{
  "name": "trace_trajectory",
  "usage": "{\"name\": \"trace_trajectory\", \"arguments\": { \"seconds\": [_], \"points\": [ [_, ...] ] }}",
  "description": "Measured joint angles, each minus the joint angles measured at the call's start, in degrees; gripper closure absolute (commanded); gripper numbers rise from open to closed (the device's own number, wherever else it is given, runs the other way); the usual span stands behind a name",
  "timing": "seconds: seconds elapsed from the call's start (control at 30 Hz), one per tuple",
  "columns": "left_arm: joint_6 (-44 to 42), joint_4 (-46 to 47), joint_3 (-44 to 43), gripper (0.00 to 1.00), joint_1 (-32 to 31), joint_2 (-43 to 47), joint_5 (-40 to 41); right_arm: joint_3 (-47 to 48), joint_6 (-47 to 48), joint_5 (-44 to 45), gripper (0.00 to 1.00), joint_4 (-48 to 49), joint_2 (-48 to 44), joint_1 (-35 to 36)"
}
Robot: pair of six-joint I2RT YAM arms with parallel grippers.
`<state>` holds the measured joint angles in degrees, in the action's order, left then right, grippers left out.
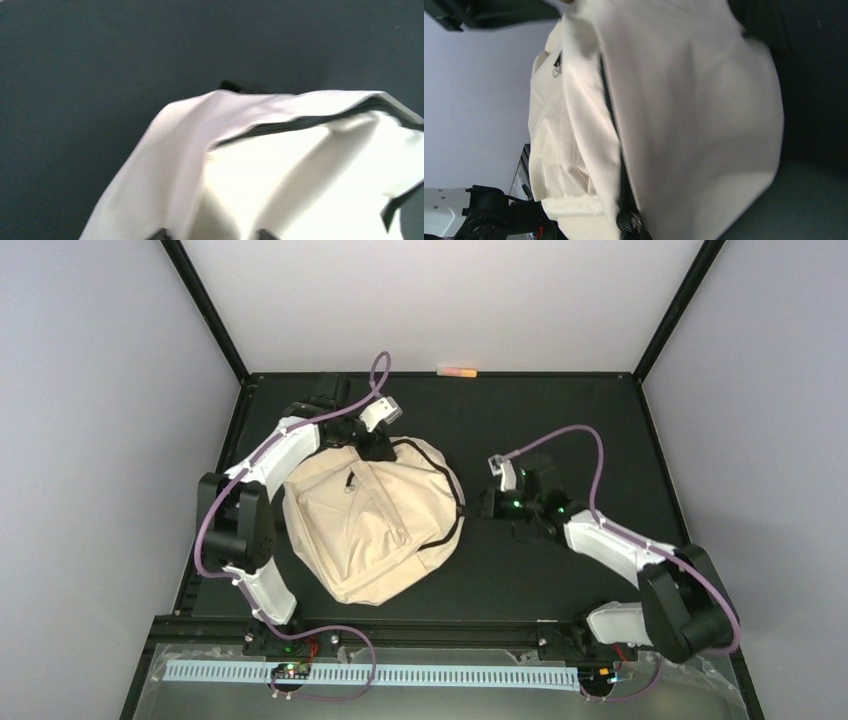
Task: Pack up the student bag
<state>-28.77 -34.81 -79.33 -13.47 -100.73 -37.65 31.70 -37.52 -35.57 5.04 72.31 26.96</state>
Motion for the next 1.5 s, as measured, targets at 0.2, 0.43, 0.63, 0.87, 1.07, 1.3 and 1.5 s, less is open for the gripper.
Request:
{"name": "trace_trajectory", "arguments": {
  "seconds": [0.2,0.43,0.63,0.87,1.07,1.3,1.5],
  "points": [
    [-7.5,-4.7,-7.2,0.03,-1.8,1.2,-2.6,10.4,4.2,-1.2,0.99,-2.6,8.0,-1.8],
    [-22.4,-11.0,-21.4,0.07,-9.7,-3.7,-4.8,11.2,6.2,-1.8,0.99,-5.3,9.1,-2.4],
    [-38.1,-25.0,-41.7,0.01,-13.6,-22.4,-4.2,10.0,6.3,-1.8,0.99,-5.6,7.7,-2.4],
    [-47.6,-33.5,-41.9,0.26,-16.7,-30.2,0.5,7.2,5.7,-1.6,0.99,-5.4,5.9,-2.4],
    [-47.6,-35.2,-41.9,0.98,-17.8,-30.5,4.3,6.2,5.4,-1.4,0.99,-5.3,5.3,-2.4],
    [-41.4,-32.1,-39.8,0.98,-18.0,-30.5,11.2,4.2,4.5,-1.0,0.99,-3.7,5.9,-2.4],
    [-21.1,-21.4,-39.8,0.98,-16.8,-30.4,15.7,2.6,2.6,0.9,0.99,0.5,6.0,-2.4]
  ]
}}
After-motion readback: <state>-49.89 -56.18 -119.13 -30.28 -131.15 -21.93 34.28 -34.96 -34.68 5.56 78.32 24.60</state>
